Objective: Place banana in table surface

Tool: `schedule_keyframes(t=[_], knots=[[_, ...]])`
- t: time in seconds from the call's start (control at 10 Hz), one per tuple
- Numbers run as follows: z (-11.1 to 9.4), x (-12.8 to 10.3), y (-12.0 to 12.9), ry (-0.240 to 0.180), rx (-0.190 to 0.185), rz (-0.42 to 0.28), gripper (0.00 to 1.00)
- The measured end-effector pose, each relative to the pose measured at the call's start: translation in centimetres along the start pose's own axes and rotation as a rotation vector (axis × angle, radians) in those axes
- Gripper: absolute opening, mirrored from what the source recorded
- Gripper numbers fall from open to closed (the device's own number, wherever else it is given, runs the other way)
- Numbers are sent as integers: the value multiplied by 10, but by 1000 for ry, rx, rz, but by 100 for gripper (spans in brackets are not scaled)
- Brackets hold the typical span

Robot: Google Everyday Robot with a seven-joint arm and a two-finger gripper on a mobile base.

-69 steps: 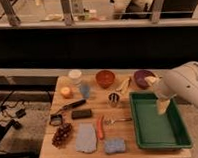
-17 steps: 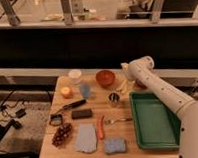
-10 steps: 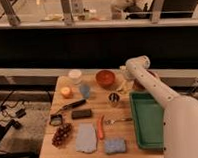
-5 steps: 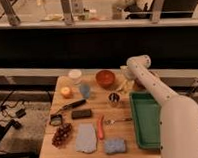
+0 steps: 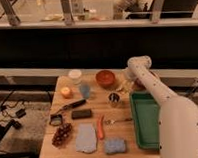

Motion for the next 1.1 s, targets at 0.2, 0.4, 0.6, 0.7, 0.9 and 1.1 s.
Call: schedule_keyframes(t=[0.2, 0.4, 0.6, 0.7, 0.9, 1.1], knots=[[2, -2, 1, -10, -10, -7, 58], [5, -5, 2, -20, -24, -18, 58], [7, -8, 2, -36, -38, -32, 58], [8, -9, 3, -44, -43, -39, 54], [8, -8, 5, -53, -50, -44, 34], [8, -7, 5, -60, -53, -49, 16]])
